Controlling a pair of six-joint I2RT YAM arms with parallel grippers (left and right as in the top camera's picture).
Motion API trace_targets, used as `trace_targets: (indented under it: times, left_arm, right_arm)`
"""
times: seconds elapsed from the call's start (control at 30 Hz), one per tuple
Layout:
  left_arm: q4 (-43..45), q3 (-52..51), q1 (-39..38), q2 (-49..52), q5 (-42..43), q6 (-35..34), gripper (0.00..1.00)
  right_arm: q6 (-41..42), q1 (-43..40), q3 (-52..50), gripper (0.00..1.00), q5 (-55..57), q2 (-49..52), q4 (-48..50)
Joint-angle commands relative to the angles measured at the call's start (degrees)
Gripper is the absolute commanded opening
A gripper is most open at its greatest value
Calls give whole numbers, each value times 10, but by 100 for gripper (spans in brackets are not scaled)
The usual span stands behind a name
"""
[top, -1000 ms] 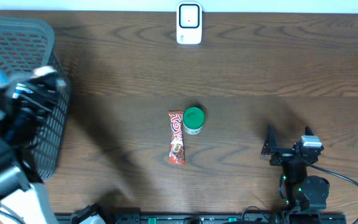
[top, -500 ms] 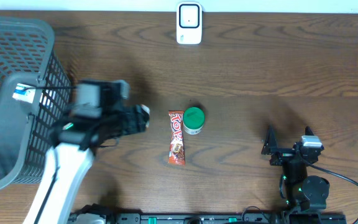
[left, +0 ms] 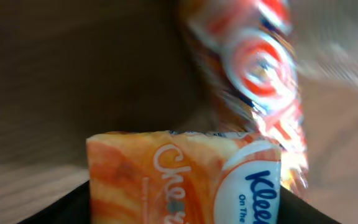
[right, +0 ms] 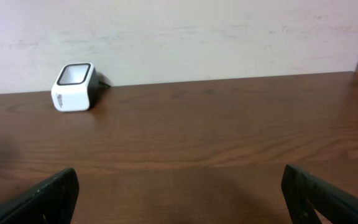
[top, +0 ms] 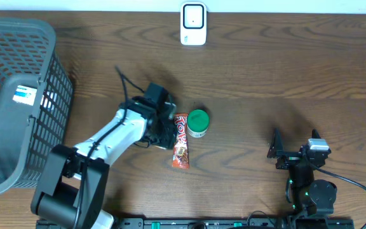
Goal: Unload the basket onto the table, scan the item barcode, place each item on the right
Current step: 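Grasp the Kleenex pack and carry it toward the TOP bar, then lower the Kleenex pack onto the table left of the TOP bar, release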
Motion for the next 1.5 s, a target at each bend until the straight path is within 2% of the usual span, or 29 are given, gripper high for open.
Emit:
trace_targets:
  times: [0.0,0.17,0.3,0.47,0.5,0.6,0.7,0.73,0.77,0.8,0.83,0.87,0.9,1.0,1.17,1.33,1.47]
  left_arm:
    - [-26,-2,-5,-2,46,157,75]
    - [-70,-2,22,-2,16,193,75]
    - [-98,-2,52,-2,-14,193,84]
    - [-107,-1,62,-13,-57,193,87]
    - [-107,0,61,-22,-57,189,93]
    - [-106,0,61,-55,-57,163,93]
    - [-106,0,61,-122,-57,90,93]
    - [-107,0,61,-137,-57,66,91]
    - [-109,0,61,-161,-53,30,73]
    - [-111,0,61,-175,-44,12,43]
    - [-113,0,61,-190,-34,-5,25]
    - [-115,0,60,-204,-24,-18,14]
    - [-117,0,56,-221,-14,-44,8]
    - [-119,-1,37,-229,-14,-95,7]
    - [-121,-17,-16,-222,-14,-119,7]
    - [-118,-62,-73,-222,-17,-133,7]
    - [-73,-123,-82,-222,-13,-179,7]
  right_arm:
    - [-7,5,0,99,3,-3,-2]
    - [-7,5,0,99,3,-3,-2]
    - [-7,5,0,99,3,-3,-2]
    - [-7,5,0,99,3,-3,-2]
    - [-7,5,0,99,3,-3,-2]
    - [-7,5,0,99,3,-3,-2]
    - [-7,5,0,99,3,-3,-2]
    - [-7,5,0,99,3,-3,-2]
    - [-7,5,0,99,3,-3,-2]
    - [-7,5,0,99,3,-3,-2]
    - [-7,5,0,99,3,-3,-2]
    - [-7,5,0,99,3,-3,-2]
    - [-7,5,0,99,3,-3,-2]
    - [-7,5,0,99,3,-3,-2]
    - [-7,5,0,99,3,-3,-2]
    - [-7,5,0,99,3,-3,-2]
    - [-7,5,0,99,3,-3,-2]
